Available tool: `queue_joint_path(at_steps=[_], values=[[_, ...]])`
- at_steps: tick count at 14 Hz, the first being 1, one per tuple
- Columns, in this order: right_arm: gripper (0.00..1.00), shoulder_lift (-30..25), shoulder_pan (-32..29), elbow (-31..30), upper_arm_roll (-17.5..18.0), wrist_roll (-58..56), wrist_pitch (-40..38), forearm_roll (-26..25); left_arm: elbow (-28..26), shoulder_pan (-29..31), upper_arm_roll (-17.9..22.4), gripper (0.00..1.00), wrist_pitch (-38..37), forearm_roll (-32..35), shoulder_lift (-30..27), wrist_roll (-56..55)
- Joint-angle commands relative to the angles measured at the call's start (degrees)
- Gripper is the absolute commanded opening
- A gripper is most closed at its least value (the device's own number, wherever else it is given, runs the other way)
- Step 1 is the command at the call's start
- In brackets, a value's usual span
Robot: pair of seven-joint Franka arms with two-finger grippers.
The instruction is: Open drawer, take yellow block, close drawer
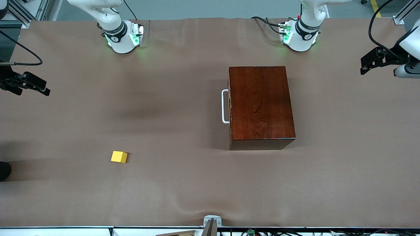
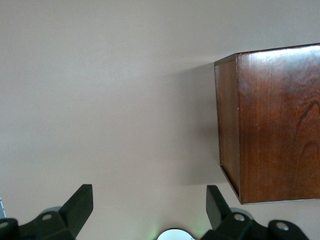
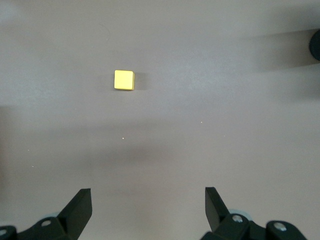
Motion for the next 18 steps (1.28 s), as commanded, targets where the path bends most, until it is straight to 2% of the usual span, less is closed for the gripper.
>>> queue_joint_path(at_steps=[1, 6, 18], values=[[1.0, -0.1, -0.2, 0.8, -0.2, -0.8, -1.4, 0.0, 1.8, 1.0, -0.3, 1.0, -1.4, -0.9, 1.4, 1.3], [1.0, -0.2, -0.3, 1.0, -0.3, -0.8, -1.7, -0.1, 1.4, 1.5, -0.5, 1.0, -0.8, -0.9, 3.2, 0.8], [1.0, -0.3, -0.2, 1.1, -0.6, -0.9, -2.7, -0.9, -2.1, 1.9, -0.5, 1.0, 3.6, -1.0, 2.3, 0.5]])
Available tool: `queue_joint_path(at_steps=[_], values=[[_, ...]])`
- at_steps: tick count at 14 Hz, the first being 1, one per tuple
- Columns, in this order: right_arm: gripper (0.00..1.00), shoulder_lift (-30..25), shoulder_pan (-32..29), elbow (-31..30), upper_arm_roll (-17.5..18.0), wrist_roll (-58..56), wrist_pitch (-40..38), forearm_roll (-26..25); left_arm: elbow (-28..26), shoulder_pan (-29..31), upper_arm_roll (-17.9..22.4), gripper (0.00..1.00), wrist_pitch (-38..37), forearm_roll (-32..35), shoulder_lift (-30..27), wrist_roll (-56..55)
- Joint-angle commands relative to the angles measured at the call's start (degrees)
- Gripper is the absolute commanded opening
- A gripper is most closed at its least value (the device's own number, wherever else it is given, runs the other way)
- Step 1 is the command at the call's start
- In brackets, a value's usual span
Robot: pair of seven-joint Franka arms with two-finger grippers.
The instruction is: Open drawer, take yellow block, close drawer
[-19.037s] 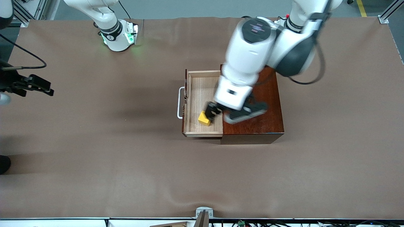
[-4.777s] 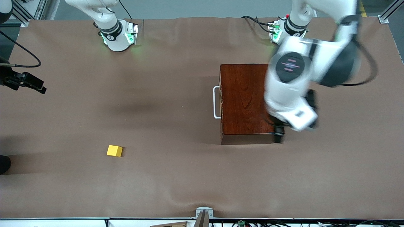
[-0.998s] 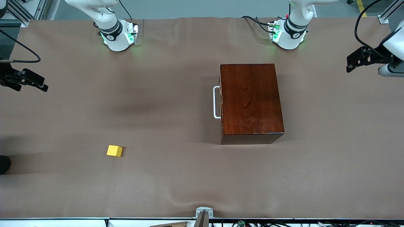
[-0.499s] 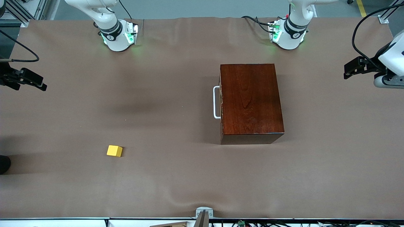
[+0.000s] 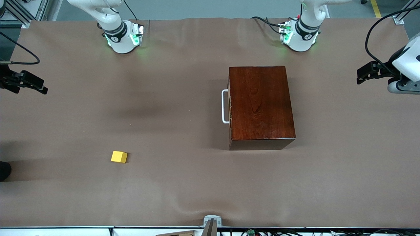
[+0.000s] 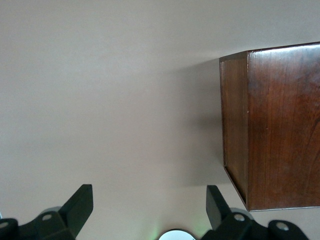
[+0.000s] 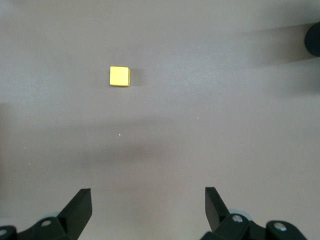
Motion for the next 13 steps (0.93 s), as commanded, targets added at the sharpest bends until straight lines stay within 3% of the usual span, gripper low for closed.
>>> queue_joint_path(at_steps=[1, 13], values=[[1.0, -0.3, -0.2, 0.7, 0.1, -0.8, -1.2, -0.5, -1.6, 1.0, -0.5, 1.0, 2.4, -0.9, -0.9, 0.5], [1.0, -0.3, -0.2, 1.4, 0.0, -0.4, -1.3, -0.5, -1.8, 1.0, -0.6, 1.0, 2.9, -1.0, -1.1, -0.7]])
